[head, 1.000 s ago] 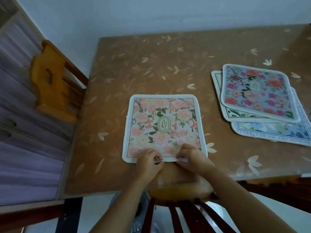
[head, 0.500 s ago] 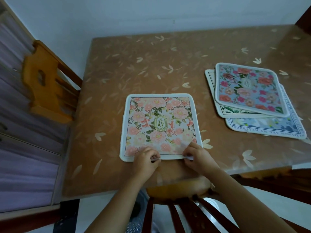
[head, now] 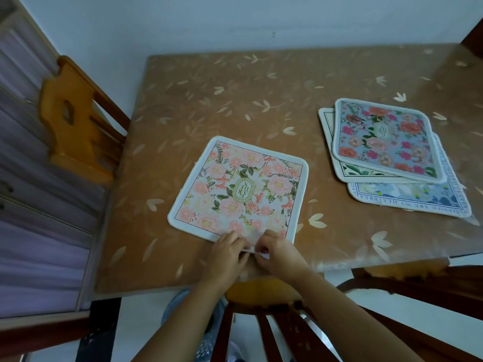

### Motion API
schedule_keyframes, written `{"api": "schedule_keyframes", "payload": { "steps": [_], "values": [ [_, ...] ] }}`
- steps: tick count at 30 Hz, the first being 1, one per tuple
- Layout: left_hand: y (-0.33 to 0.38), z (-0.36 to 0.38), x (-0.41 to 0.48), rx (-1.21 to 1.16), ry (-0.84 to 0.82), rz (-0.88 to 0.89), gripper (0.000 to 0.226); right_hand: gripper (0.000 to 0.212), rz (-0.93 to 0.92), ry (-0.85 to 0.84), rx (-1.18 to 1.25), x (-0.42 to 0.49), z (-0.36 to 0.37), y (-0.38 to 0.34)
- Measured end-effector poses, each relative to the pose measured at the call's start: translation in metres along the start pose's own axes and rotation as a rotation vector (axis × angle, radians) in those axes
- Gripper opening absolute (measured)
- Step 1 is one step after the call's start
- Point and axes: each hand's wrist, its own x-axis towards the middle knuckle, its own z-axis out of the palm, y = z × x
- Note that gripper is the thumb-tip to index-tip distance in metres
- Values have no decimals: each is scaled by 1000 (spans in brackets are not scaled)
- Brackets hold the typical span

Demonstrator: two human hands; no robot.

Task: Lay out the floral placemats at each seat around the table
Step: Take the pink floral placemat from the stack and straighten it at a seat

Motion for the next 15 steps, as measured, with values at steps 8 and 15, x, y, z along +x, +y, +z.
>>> {"api": "schedule_keyframes", "payload": {
  "steps": [8,15],
  "values": [
    [3,-1,0,-235,67,-123,10,22,-88,27,-160,-19,-35,36],
    [-9,-22,-11,-171,80,-147,11,14,-150,71,-207,0,-46,35]
  ]
}}
